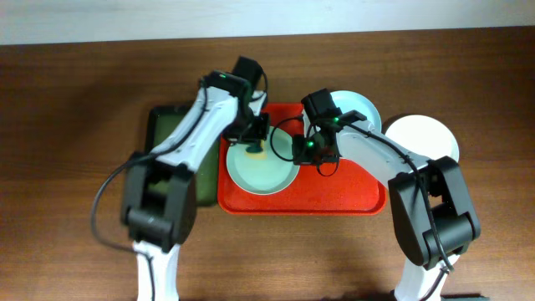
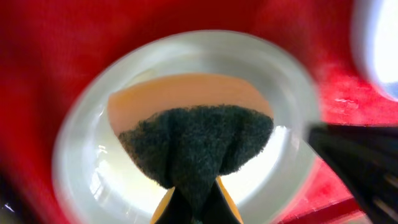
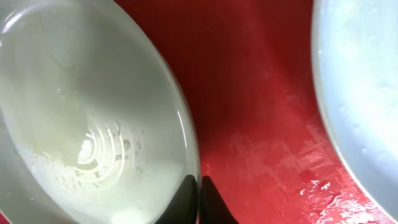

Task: Clean dirty plates on tray and stack at the side
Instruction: 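Scrub the green plate with the sponge in the left gripper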

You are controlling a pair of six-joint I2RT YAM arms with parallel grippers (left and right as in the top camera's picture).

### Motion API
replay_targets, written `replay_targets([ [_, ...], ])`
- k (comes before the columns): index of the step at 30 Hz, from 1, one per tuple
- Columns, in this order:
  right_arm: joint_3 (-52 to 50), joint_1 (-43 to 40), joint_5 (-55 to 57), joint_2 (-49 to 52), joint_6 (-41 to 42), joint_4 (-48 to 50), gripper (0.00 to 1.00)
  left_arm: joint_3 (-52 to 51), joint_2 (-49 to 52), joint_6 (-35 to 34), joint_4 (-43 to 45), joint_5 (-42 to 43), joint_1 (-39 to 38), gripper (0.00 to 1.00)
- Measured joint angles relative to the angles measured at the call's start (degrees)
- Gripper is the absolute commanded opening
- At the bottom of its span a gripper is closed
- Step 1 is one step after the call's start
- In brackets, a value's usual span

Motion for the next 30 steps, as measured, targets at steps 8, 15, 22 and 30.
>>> replay_targets([
  [8, 0.0, 0.0, -0.3, 0.0, 0.2, 0.0, 0.13, -3.2, -8.7, -1.1, -3.7, -5.0, 0.3, 0.0],
  [15, 0.0, 0.0, -0.3, 0.0, 0.2, -0.8, 0.1, -17.0, -7.7, -2.6, 10.0, -4.6, 0.3, 0.0],
  [22, -1.2, 0.0, -0.4, 0.0, 0.2, 1.7, 0.04, -19.5, -7.7, -2.8, 13.6, -4.6, 0.3, 0.0],
  [30, -1.4, 0.0, -0.4, -0.2, 0.2, 2.2, 0.04, -20.3, -7.7, -3.1, 14.2, -7.0, 0.3, 0.0],
])
